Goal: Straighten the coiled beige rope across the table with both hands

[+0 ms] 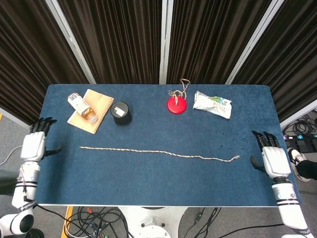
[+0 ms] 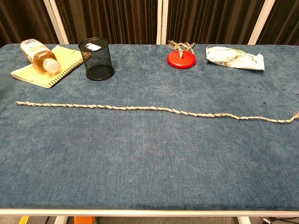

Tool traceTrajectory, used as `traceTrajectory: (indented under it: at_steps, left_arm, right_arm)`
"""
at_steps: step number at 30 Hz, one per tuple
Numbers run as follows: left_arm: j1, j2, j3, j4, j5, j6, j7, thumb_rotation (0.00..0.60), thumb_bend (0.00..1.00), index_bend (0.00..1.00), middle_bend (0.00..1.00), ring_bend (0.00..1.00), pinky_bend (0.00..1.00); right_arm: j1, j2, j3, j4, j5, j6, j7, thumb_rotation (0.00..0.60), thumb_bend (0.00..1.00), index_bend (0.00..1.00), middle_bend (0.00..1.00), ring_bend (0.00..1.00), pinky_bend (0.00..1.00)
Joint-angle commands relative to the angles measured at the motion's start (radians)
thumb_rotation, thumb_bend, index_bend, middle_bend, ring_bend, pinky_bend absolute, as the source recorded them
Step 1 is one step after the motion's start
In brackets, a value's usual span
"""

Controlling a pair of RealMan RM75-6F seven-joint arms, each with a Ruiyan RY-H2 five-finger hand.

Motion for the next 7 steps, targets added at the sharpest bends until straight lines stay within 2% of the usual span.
traceTrajectory:
  at_steps: [1,7]
  left_arm:
    - [0.086,0.074,0.001,-0.075,0.036,0.120,0.019,0.600,0.17,0.19,0.09,0.00,0.00]
    - [0.192,0.134,0.052,-0.171,0.075,0.241,0.058,0.600,0.16,0.19,0.09,0.00,0.00]
  right_arm:
    - [-0.069,0.091,-0.018,-0.089,-0.044,0.091,0.014,0.600,0.36,0.08,0.12,0.00,0.00]
    - [-0.149,0.170,-0.046,-0.180,-0.073,0.185,0.013,0.600,0.36,0.09,0.12,0.00,0.00]
